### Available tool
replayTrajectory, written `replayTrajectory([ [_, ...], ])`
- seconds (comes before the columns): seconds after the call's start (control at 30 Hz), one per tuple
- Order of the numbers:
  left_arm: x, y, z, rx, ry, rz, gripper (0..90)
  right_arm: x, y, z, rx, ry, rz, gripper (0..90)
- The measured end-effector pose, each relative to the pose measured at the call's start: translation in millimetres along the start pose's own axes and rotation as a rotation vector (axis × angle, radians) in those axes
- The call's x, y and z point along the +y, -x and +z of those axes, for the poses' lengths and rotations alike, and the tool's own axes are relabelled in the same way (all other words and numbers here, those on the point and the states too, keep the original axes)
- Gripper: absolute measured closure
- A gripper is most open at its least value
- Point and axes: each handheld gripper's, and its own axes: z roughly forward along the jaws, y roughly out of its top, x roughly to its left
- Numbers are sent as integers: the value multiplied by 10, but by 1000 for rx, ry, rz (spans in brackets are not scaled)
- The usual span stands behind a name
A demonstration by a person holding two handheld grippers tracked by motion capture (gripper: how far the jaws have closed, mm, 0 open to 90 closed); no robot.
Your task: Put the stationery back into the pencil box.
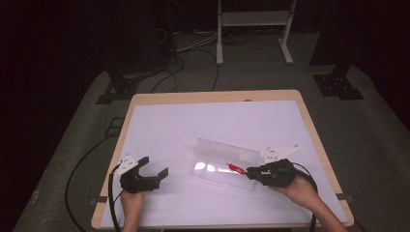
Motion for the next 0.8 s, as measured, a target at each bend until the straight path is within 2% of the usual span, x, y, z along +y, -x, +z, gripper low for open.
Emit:
replayTrajectory([
  [0.8,-1,1,0,-1,1,0,0,179,42,213,7,-20,-31,791],
])
